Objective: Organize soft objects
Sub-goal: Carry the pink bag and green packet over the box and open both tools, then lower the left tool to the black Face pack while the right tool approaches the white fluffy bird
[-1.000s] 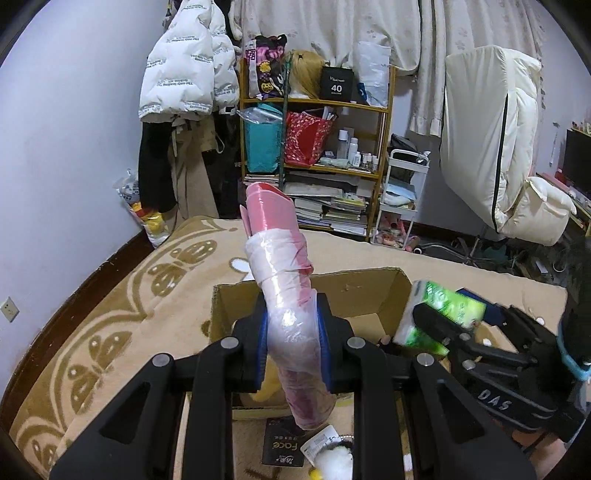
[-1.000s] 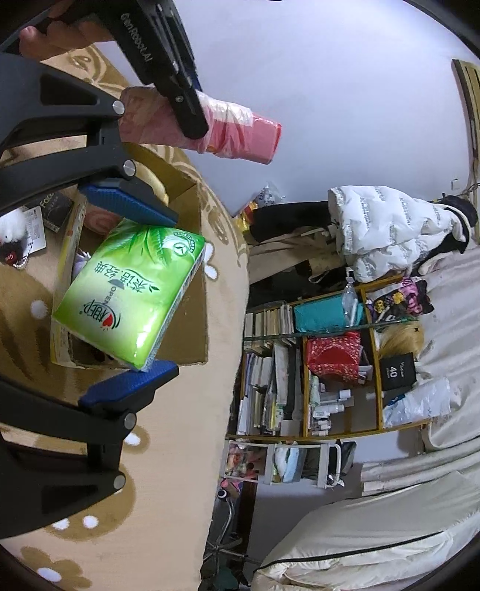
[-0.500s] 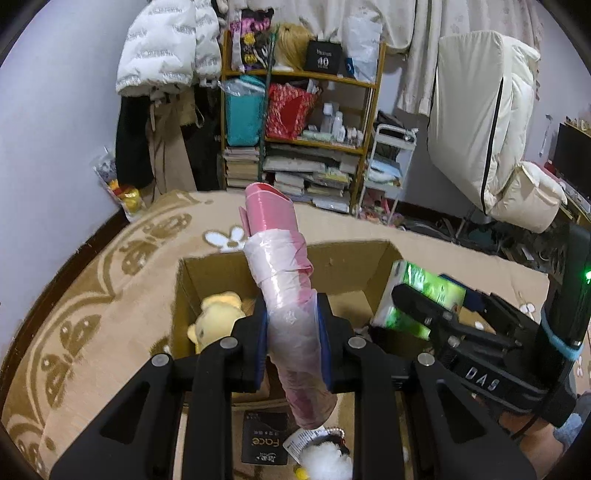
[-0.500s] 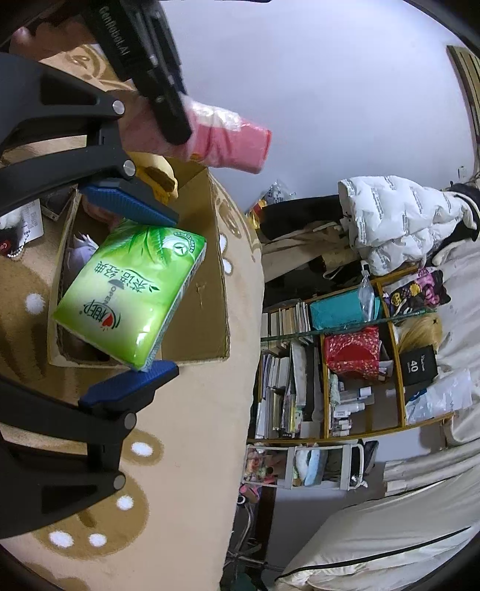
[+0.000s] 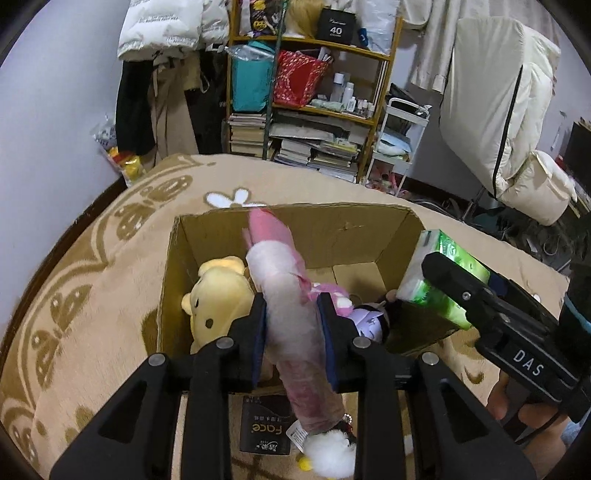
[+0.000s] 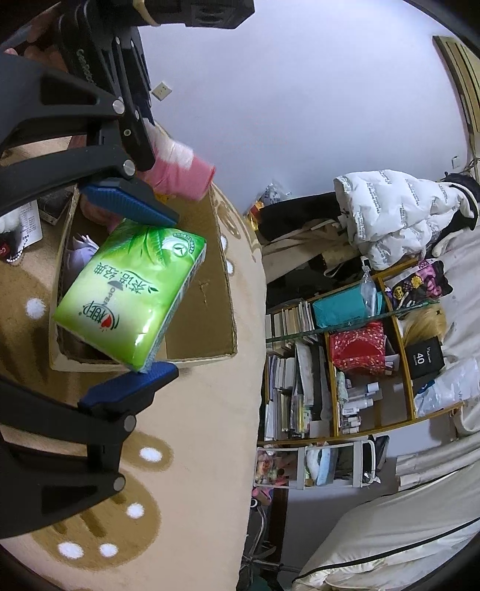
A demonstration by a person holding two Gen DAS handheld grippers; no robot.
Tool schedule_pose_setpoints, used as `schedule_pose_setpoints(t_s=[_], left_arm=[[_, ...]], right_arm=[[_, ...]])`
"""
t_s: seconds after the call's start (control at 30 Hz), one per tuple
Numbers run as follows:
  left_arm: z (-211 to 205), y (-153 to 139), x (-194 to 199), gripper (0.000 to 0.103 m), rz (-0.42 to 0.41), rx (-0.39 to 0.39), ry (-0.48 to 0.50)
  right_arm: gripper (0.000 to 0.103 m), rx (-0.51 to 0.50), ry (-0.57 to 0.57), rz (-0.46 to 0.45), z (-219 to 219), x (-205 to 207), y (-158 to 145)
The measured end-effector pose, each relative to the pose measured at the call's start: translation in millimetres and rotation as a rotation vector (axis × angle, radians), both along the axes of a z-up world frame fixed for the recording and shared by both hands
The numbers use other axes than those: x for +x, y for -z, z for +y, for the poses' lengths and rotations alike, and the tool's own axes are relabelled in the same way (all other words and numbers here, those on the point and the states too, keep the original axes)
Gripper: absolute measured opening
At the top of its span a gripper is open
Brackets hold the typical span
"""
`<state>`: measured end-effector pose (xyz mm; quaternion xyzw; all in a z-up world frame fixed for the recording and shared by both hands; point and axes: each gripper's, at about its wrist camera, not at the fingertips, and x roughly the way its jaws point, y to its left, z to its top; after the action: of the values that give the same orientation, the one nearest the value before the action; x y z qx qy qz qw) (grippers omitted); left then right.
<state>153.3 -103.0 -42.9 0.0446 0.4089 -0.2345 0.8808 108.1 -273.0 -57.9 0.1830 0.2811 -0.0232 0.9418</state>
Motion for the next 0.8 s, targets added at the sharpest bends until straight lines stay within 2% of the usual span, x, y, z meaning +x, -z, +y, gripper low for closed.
schedule_pose_setpoints(t_s=[0.1,0.23,0.4,0.43,0.53,0.63,0.8], left_arm=[[1,-1,-1,0.03,-0.01,0.008,-0.005],[0,-4,-5,0.054,-0.028,0.016,-0.007],[-3,-5,-10,0.061,-0.046,0.062,0.004],[-3,-4,-11,0.066,-0.042,0.069,0.003],[0,-3,-13,0.07,-0.022,0.07,-0.002],[3,-6,-17,0.079,-0.023,0.092,-0.024],[16,-15,-28,0.089,-0.043,0.097,-0.049]], right_arm=[[0.08,0.003,-0.005,-0.003,1,0,0],[0.08,0.003,-0.009,0.001,2,0,2],[0.081,0.013,-0.014,0.001,3,0,2],[0.084,0.014,-0.015,0.001,3,0,1],[0.092,0.0,-0.04,-0.012,4,-2,-4],[0.099,-0.019,-0.037,-0.019,5,-8,-11],[0.103,-0.033,-0.028,-0.035,10,-25,-26]])
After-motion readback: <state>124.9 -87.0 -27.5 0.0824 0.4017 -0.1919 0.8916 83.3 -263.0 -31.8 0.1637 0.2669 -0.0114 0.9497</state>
